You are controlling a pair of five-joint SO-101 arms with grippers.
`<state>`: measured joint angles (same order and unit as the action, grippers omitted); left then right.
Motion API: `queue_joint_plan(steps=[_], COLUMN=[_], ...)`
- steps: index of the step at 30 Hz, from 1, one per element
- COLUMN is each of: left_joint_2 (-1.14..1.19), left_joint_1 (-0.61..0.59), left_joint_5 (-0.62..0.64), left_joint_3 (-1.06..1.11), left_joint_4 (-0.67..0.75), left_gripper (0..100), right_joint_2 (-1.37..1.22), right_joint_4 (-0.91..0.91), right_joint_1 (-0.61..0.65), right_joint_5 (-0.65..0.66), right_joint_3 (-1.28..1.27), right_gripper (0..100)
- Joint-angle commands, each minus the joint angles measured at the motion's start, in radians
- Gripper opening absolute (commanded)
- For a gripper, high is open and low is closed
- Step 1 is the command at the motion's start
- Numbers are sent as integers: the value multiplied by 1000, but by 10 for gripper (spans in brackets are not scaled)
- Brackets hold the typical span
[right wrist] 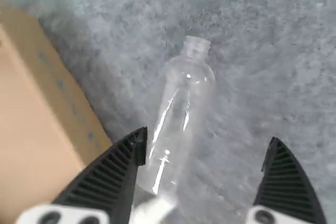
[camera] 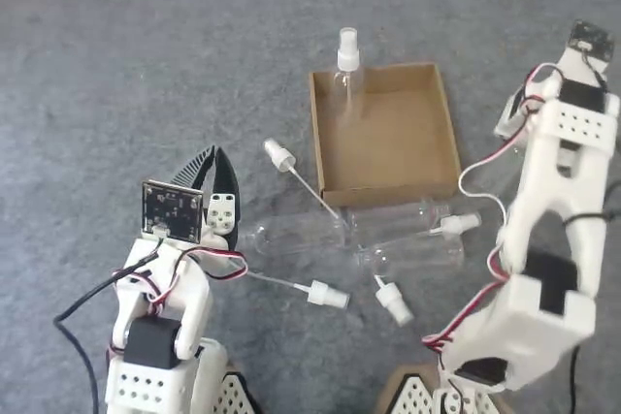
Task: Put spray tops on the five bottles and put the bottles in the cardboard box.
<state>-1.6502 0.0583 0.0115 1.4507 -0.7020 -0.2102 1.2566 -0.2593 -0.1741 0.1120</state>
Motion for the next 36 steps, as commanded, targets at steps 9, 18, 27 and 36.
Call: queue_joint_plan(steps=[9, 18, 27, 36], left_joint_2=[-3, -3, 52, 651], left_joint_1=[5, 5, -5, -5], left_joint_5=[2, 2, 38, 43], left_joint_3=[-10, -10, -139, -490], left_joint_4=[26, 26, -92, -101], left_gripper=[12, 12, 12, 12], right_joint_2=[-213, -311, -315, -314], right_joint_4=[-22, -35, -25, 50], right_joint_1=[35, -25, -137, -231], right_joint_5=[-173, -123, 204, 743], right_joint_3=[147, 146, 143, 141], right_gripper=[297, 279, 131, 76])
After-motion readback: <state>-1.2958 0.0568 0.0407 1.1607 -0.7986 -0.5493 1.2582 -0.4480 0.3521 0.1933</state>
